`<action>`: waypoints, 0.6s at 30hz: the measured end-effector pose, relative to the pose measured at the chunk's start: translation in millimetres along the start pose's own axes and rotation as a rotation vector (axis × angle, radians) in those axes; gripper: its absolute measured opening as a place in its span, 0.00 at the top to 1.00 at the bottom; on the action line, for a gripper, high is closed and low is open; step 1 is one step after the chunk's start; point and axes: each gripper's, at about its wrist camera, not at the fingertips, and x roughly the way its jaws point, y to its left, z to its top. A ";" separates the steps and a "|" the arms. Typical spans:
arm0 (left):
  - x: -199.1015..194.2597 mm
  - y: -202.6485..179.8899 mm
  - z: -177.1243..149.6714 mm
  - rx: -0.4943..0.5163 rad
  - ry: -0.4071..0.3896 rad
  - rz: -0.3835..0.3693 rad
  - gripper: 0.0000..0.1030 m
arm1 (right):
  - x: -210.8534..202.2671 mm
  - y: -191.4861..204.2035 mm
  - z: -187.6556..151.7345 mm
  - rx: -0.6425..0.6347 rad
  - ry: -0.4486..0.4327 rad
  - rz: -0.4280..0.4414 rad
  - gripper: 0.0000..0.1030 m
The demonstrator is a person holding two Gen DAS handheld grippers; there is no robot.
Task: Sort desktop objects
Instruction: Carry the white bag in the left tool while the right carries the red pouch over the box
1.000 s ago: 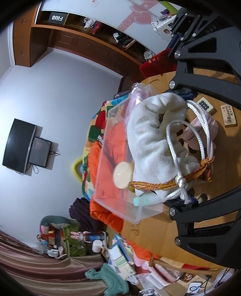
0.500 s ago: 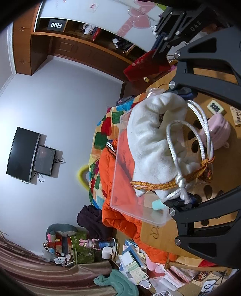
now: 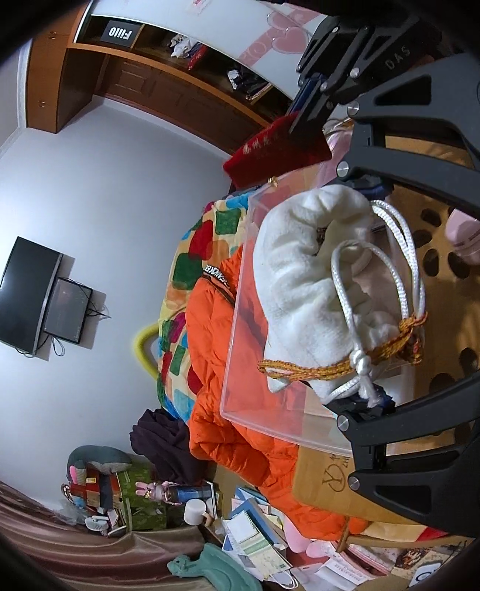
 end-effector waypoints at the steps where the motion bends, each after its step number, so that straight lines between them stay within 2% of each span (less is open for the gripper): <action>1: 2.7 0.0 1.7 0.006 -0.001 0.007 0.29 | 5.5 -0.5 0.7 -0.001 0.005 0.005 0.88; 8: 22.2 1.6 9.4 0.011 0.026 0.021 0.29 | 45.6 -7.1 3.5 0.007 0.047 0.042 0.88; 18: 32.2 -11.2 11.3 0.077 0.035 0.077 0.27 | 73.7 -7.6 0.3 -0.006 0.080 0.057 0.86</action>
